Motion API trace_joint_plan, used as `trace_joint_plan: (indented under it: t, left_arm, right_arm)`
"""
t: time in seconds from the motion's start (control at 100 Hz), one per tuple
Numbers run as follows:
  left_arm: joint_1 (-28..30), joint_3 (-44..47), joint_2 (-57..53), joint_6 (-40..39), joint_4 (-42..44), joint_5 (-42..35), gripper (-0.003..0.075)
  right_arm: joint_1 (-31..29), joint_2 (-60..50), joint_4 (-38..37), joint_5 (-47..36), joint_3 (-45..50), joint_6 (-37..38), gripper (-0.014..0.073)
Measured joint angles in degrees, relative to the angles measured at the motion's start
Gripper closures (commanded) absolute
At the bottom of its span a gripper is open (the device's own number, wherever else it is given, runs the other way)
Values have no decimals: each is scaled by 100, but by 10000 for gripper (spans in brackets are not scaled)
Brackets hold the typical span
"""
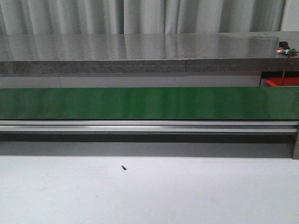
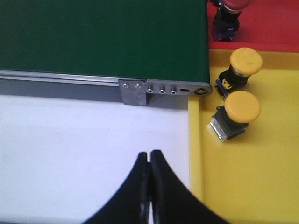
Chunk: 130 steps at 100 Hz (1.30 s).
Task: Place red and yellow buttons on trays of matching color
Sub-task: 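Carry the yellow button onto the belt start and release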
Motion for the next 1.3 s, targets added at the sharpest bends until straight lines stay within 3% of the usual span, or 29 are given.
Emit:
trace_joint_plan:
  t: [0.08, 0.64, 1.07, 1.3]
  left_arm:
    - [0, 0, 0, 4, -24, 37, 90]
    - [-145, 0, -1258, 4, -91, 74, 102]
    - [849, -32, -1203, -288, -138, 244, 102]
    - [914, -295, -665, -298, 2, 368, 102]
  right_arm:
    - [0, 0, 0, 0, 0, 0, 659]
    - [0, 0, 0, 0, 0, 0, 659]
    - [0, 0, 0, 0, 0, 0, 659]
    - [0, 0, 0, 0, 0, 0, 659]
